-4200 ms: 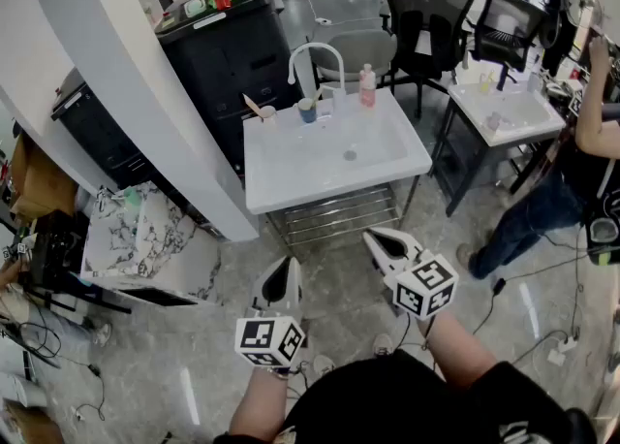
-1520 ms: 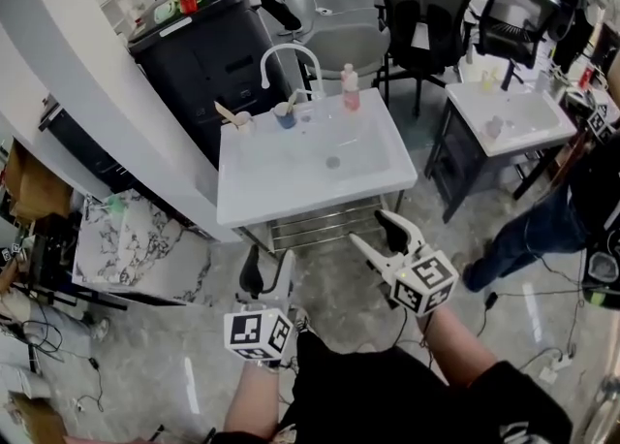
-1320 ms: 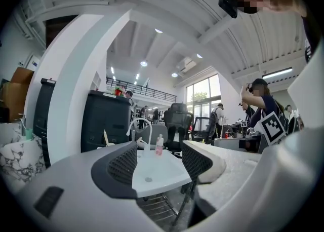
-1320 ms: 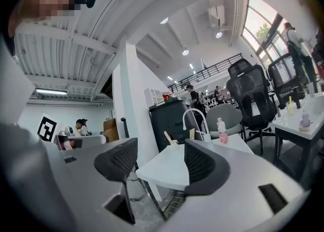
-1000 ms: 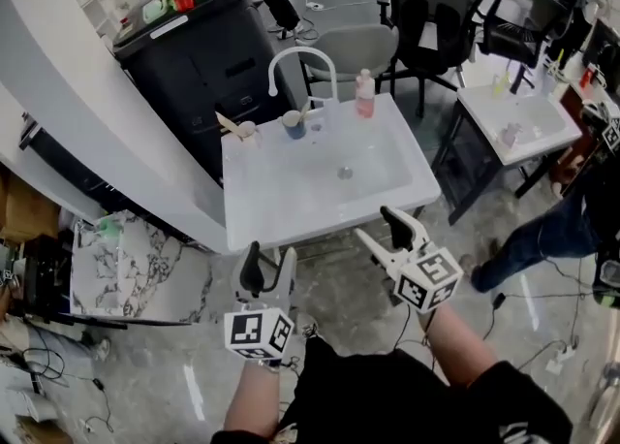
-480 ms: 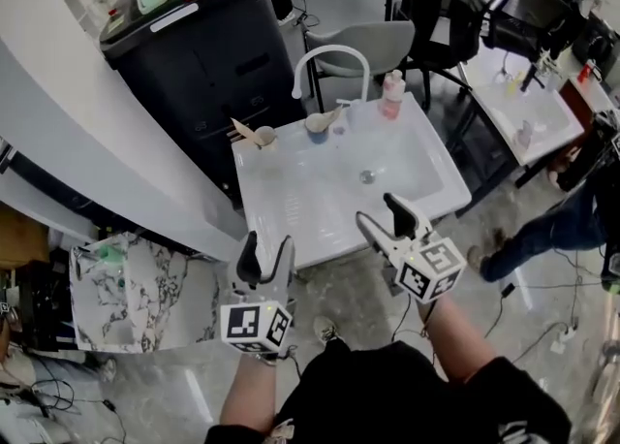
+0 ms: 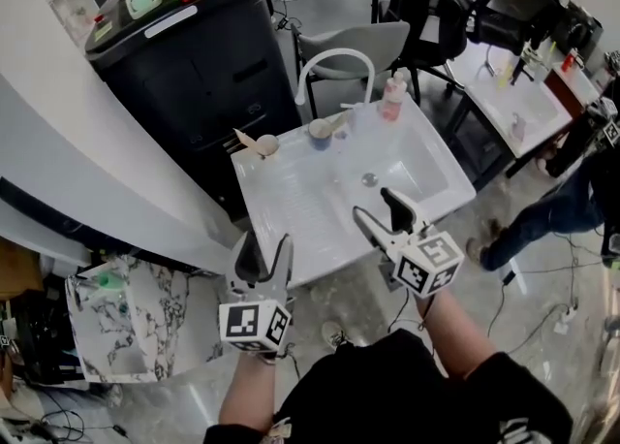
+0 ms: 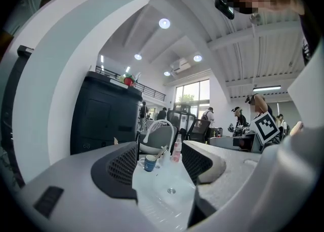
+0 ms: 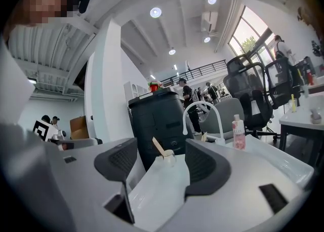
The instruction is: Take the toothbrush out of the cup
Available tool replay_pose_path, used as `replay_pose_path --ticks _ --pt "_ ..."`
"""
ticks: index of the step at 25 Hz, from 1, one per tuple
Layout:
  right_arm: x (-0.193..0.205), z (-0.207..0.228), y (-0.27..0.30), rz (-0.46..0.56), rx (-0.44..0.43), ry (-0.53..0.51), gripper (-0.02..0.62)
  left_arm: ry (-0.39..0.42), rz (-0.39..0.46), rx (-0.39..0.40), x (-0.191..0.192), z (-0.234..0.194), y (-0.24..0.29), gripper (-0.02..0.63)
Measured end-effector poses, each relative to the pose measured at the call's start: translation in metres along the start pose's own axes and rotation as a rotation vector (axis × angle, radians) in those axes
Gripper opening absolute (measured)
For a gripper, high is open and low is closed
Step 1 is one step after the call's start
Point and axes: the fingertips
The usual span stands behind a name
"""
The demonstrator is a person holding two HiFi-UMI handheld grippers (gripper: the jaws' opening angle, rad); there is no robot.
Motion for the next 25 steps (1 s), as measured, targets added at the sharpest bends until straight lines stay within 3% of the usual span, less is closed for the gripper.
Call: replay_pose_path --ticks 16,25 --pt "-0.001 -0.001 0.023 -0.011 -0.019 0.002 0.288 -0.018 0.024 -0.005 0.0 -0.008 0.007 0.259" --pt "-0.009 0.039 0.042 -0.033 -0.068 0.017 0.284 -0.014 0.036 -0.056 -0.004 0.011 0.031 0.259"
Point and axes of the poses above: the fingertips, and each gripper's own axes: y forward along the fingers, z to its right, x out of its underside, and after that the axes turned 2 degrees about y, right-handed
